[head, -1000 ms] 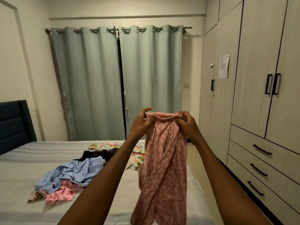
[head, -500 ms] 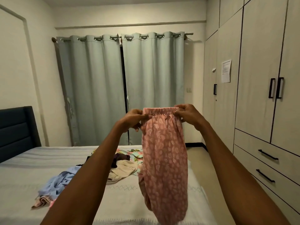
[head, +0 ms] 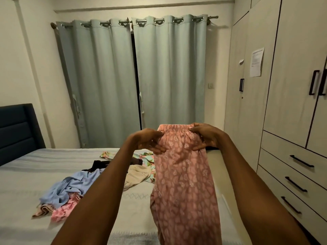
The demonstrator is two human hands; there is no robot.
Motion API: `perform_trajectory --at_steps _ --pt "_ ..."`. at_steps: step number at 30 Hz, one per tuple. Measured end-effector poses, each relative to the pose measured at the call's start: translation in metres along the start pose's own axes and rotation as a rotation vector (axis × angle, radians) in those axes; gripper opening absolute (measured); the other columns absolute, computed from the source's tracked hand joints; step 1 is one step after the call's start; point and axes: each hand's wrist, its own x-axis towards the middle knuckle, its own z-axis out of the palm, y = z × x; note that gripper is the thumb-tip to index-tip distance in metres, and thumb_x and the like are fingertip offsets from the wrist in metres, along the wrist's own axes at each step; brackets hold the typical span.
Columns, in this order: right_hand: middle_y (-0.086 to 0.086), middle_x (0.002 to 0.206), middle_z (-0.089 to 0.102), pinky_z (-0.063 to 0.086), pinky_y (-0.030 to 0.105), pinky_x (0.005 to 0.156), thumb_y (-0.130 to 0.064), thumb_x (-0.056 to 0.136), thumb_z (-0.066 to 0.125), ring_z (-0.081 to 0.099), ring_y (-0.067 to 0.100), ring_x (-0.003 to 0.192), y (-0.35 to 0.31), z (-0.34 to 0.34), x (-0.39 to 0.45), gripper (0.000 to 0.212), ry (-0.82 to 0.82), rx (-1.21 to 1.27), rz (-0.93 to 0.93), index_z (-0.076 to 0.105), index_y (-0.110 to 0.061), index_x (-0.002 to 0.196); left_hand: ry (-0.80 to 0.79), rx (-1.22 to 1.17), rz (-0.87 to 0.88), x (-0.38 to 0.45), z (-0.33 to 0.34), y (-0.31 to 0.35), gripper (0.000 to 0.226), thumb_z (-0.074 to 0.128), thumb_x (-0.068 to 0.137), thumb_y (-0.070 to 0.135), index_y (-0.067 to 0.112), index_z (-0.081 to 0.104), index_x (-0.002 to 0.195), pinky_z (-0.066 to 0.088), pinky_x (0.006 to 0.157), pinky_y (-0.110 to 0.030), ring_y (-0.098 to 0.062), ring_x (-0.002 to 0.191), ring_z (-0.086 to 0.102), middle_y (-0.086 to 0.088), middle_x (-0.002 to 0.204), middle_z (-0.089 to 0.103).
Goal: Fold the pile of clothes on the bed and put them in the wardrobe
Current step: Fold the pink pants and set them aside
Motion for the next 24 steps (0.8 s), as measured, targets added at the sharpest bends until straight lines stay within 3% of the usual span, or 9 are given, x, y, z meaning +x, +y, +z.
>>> perform_trajectory --at_steps 3,6,8,12,16,20,22,24 --pt "0.009 0.097 0.066 0.06 0.043 0.068 -0.023 0.097 0.055 0.066 0.025 0.085 0.021 0.007 0.037 0.018 0.157 -0.014 -0.101 0.062 -0.009 0.106 0.234 0.054 0.185 0.049 0.009 -0.024 0.022 0.051 0.103 0.025 0.005 0.06 0.106 0.057 0.083 -0.042 -0.032 0.086 0.068 -0.021 0.098 0.07" --pt "0.011 0.078 0.06 0.048 0.042 0.067 -0.025 0.075 0.065 0.055 0.024 0.075 0.039 0.008 0.071 0.023 0.347 0.081 -0.336 0.067 -0.004 0.085 0.387 0.057 0.356 0.079 0.015 -0.036 0.014 0.055 0.101 0.024 0.011 0.059 0.104 0.049 0.074 -0.028 -0.019 0.085 0.06 -0.006 0.094 0.064" --pt "0.009 0.071 0.055 0.041 0.038 0.066 -0.024 0.074 0.064 0.05 0.022 0.07 0.046 0.005 0.091 0.013 0.377 0.162 -0.463 0.064 -0.011 0.071 0.448 0.045 0.466 0.093 0.017 -0.037 0.009 0.056 0.101 0.022 0.014 0.058 0.098 0.047 0.07 -0.024 -0.011 0.081 0.058 -0.002 0.091 0.062" --pt "0.014 0.078 0.065 0.051 0.035 0.07 -0.009 0.088 0.056 0.062 0.025 0.076 0.049 0.001 0.104 0.017 0.359 0.233 -0.626 0.07 -0.002 0.081 0.481 0.014 0.632 0.104 0.016 -0.036 0.007 0.056 0.097 0.018 0.012 0.061 0.098 0.047 0.074 -0.022 -0.005 0.08 0.058 -0.002 0.092 0.063" --pt "0.011 0.081 0.07 0.055 0.029 0.07 -0.015 0.086 0.056 0.066 0.022 0.079 0.066 0.001 0.109 0.019 0.358 0.157 -0.654 0.074 -0.007 0.086 0.478 0.042 0.63 0.101 0.023 -0.047 0.017 0.052 0.087 0.035 0.021 0.061 0.092 0.046 0.079 -0.028 -0.011 0.085 0.058 0.001 0.09 0.063" --pt "0.006 0.091 0.075 0.056 0.031 0.073 -0.017 0.089 0.057 0.069 0.019 0.085 0.117 0.006 0.095 0.025 0.319 -0.009 -0.579 0.076 -0.008 0.103 0.471 0.049 0.539 0.096 0.041 -0.098 0.033 0.049 0.091 0.039 0.012 0.064 0.102 0.05 0.085 -0.038 -0.024 0.096 0.062 -0.012 0.102 0.067" --pt "0.006 0.09 0.075 0.055 0.039 0.072 -0.016 0.092 0.057 0.067 0.017 0.081 0.162 0.011 0.082 0.024 0.315 -0.132 -0.505 0.075 -0.008 0.106 0.469 0.084 0.473 0.093 0.055 -0.141 0.036 0.05 0.095 0.037 0.004 0.062 0.104 0.051 0.08 -0.043 -0.025 0.089 0.063 -0.019 0.101 0.066" --pt "0.005 0.096 0.074 0.056 0.04 0.078 -0.019 0.09 0.059 0.067 0.018 0.088 0.213 0.021 0.059 0.025 0.323 -0.25 -0.392 0.073 -0.008 0.108 0.451 0.163 0.375 0.083 0.076 -0.193 0.029 0.054 0.098 0.032 0.004 0.062 0.099 0.052 0.076 -0.039 -0.017 0.08 0.064 -0.016 0.093 0.068"
